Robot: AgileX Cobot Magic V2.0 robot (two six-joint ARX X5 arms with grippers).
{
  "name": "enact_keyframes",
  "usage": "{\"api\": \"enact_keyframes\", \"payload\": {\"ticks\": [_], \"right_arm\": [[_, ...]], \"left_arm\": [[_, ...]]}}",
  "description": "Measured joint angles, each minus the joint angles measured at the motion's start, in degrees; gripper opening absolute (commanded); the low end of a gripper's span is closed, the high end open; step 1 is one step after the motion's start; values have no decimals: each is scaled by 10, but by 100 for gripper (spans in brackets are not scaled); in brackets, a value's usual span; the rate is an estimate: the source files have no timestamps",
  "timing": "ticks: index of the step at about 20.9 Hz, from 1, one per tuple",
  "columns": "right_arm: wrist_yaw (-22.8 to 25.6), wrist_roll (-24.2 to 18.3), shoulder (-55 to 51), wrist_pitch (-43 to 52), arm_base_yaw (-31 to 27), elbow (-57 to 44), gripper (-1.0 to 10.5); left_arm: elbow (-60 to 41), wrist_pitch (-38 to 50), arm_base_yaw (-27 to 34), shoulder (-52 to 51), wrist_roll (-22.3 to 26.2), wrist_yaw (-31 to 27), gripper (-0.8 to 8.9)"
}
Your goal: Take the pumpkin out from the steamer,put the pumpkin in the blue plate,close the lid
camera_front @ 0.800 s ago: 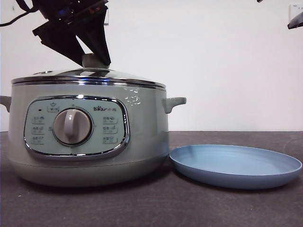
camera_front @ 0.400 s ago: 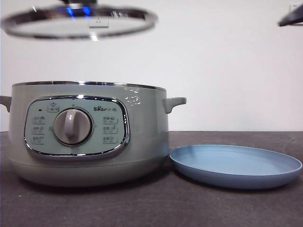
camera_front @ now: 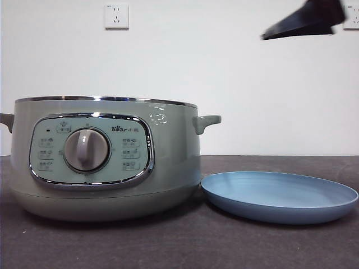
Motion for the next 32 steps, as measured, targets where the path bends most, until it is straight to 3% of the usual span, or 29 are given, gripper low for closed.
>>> {"api": "enact_keyframes", "payload": {"ticks": [7,9,14,19,26,28,32], "right_arm": [[19,-17,107,-55,78,113,559],[45,-32,142,-91,103,157,633],[125,-88,249,-206,171,287,637],[239,-163,383,-288,247,438,635],[276,-204,521,-284,278,484,632],[295,-210,546,-272,276,485,630],[289,-213,577,-270,264,489,625]], "left_arm": [[0,-25,0,-45,0,-86,-9],[0,-31,0,-56,0,-105,-9],[0,-47,0,-71,0,-136,-9],[0,-68,0,-68,0,-181,-9],[0,-83,0,-69,15,-268,-9],[0,-91,0,-69,20,-280,-9],[0,-94,0,-69,24,-284,-9]]}}
